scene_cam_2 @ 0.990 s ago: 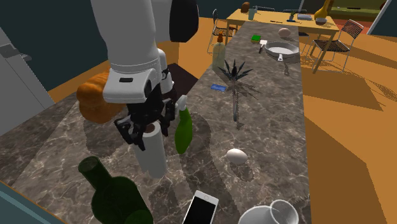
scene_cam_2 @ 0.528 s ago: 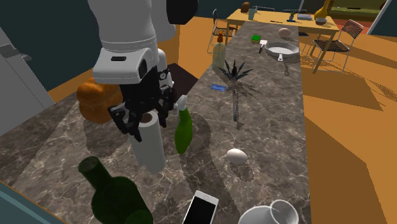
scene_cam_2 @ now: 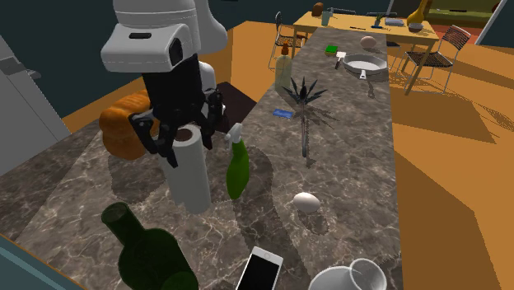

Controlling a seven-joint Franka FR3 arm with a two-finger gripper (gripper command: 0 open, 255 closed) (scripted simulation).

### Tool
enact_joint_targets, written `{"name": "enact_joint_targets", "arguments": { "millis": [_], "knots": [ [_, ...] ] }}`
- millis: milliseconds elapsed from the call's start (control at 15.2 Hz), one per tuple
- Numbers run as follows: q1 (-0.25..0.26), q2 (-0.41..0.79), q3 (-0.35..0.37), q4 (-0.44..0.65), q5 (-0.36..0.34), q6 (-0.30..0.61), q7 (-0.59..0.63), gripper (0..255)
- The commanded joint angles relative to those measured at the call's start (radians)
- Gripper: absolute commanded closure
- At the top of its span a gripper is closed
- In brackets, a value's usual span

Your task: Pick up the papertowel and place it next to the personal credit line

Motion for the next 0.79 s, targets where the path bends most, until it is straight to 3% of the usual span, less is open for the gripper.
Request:
{"name": "enact_joint_targets", "arguments": {
  "millis": [0, 726],
  "knots": [
    [0.000, -0.003, 0.000, 0.026, -0.002, -0.029, 0.001, 255],
    [-0.004, -0.005, -0.003, 0.172, -0.003, -0.177, 0.002, 255]
  ]
}}
